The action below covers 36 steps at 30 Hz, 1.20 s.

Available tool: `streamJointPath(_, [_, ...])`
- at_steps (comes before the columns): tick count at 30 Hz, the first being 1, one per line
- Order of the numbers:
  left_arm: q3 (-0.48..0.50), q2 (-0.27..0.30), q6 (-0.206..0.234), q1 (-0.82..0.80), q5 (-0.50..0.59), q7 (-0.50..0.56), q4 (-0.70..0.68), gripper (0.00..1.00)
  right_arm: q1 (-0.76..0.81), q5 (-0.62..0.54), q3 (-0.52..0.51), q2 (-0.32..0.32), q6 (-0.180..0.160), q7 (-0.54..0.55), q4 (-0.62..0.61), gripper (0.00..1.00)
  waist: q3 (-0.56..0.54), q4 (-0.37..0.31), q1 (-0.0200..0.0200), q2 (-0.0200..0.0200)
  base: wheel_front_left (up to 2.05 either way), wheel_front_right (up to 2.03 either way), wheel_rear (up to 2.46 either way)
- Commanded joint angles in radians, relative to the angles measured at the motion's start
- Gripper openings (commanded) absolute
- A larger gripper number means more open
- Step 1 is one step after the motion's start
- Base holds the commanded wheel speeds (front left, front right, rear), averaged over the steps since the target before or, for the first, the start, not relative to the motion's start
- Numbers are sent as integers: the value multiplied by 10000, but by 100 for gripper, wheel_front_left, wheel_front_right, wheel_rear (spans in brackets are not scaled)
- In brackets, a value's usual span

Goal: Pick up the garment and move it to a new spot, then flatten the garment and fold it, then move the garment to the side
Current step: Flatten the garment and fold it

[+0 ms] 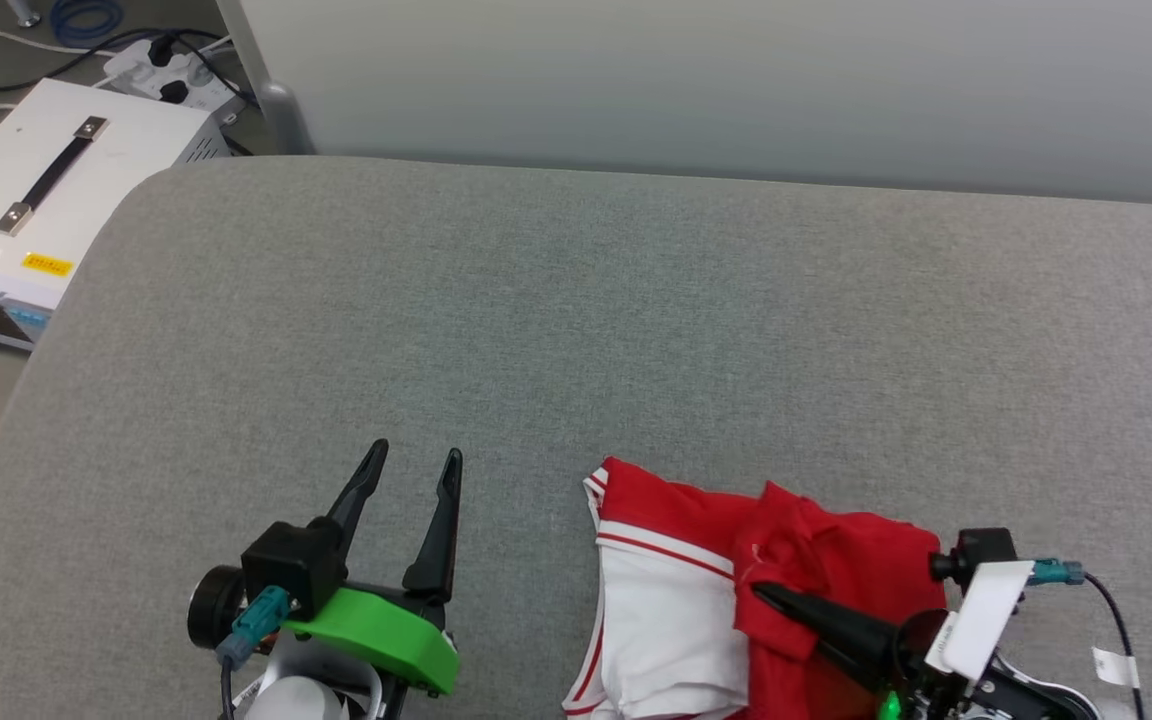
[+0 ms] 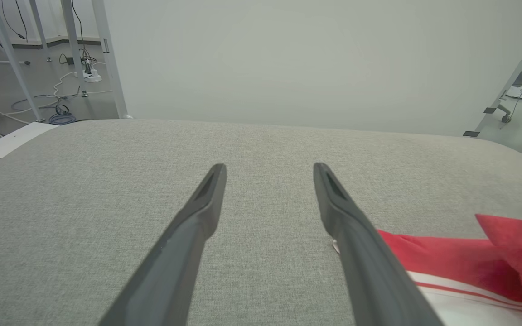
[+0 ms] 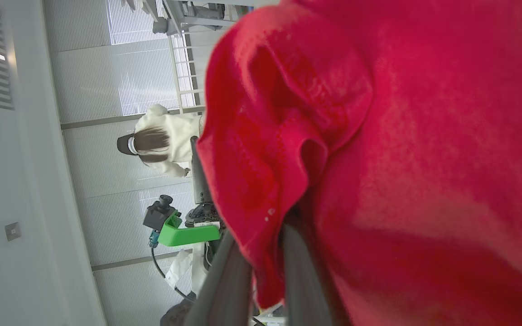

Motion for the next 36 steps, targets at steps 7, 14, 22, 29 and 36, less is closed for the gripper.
streamJointPath(7, [29, -305, -147, -475, 238, -57, -41, 100, -622, 422, 1997, 8, -6, -1922, 237, 0, 535, 480, 0, 0, 0, 0, 0])
streamJointPath(14, [183, -452, -244, -570, 381, -57, 16, 100, -903, -298, 2590, 8, -6, -2705, 822, 100, 706, 497, 0, 0, 0, 0, 0])
streamJointPath(22, [350, -535, -346, -569, 516, -57, 89, 100, -1061, -1128, 2805, -279, -6, -3366, -168, 100, 568, 315, 0, 0, 0, 0, 0])
streamJointPath(29, [536, -575, -369, -417, 608, -57, 116, 100, -1015, -3936, 2587, -1374, -6, -5546, -1180, 100, 341, 34, 0, 0, 0, 0, 0])
streamJointPath(36, [733, -607, -270, -288, 642, -57, 173, 100, -836, -6710, 1139, -1803, -6, -7377, -1002, 100, 195, -278, 0, 0, 0, 0, 0])
